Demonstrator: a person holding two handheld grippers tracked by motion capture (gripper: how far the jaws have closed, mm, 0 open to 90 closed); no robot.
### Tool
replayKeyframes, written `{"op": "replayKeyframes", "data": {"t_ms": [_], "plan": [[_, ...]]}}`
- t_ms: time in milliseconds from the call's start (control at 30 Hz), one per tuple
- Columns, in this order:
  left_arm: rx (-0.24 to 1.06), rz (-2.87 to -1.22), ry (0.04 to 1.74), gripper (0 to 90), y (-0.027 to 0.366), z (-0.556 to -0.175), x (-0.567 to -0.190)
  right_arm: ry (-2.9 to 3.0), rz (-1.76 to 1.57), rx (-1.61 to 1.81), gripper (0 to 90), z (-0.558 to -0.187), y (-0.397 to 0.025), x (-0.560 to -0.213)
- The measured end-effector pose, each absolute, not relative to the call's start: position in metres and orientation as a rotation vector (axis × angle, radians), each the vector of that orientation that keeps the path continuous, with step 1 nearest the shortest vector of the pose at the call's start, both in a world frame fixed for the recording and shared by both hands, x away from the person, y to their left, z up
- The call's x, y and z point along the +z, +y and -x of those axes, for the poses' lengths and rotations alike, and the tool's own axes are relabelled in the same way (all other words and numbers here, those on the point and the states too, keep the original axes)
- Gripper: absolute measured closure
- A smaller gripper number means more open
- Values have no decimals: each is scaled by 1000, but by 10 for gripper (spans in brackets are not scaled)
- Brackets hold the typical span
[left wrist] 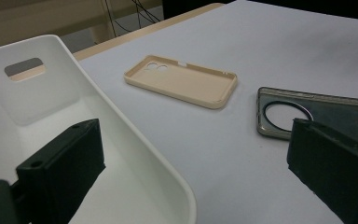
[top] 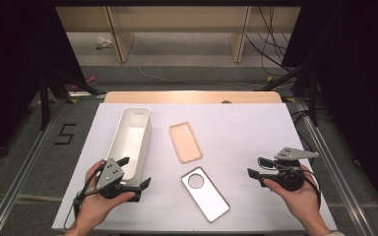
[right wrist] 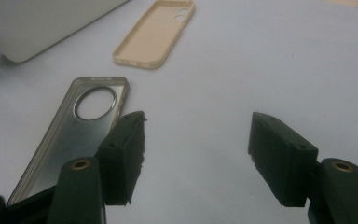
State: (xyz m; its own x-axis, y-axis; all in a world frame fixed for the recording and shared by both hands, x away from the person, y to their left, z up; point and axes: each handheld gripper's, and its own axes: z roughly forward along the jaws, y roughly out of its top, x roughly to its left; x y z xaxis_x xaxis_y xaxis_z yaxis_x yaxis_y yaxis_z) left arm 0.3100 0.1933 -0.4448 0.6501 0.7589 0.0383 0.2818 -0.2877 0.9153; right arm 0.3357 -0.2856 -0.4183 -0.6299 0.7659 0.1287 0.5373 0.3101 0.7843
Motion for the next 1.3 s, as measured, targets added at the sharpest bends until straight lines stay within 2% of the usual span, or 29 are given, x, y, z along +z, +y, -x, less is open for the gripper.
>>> {"op": "replayKeyframes", "data": {"t_ms": [400,500,600,800,967,1300], "plan": [[591,-1859,822,34,193,-310,-444,2331,-1187,1213,393,-336,-285,-419],[591,-1860,822,35,193,-310,-444,2360,-1171,1205,491,-336,-284,-419],[589,-1857,823,35,192,-309,-444,2429,-1160,1159,655,-335,-280,-420],[589,-1856,823,36,192,-309,-444,2592,-1184,1068,827,-335,-271,-426],[590,-1858,819,36,192,-309,-444,2735,-1148,933,886,-336,-259,-433],[589,-1862,816,37,191,-309,-444,2939,-1081,729,898,-332,-236,-446]]}}
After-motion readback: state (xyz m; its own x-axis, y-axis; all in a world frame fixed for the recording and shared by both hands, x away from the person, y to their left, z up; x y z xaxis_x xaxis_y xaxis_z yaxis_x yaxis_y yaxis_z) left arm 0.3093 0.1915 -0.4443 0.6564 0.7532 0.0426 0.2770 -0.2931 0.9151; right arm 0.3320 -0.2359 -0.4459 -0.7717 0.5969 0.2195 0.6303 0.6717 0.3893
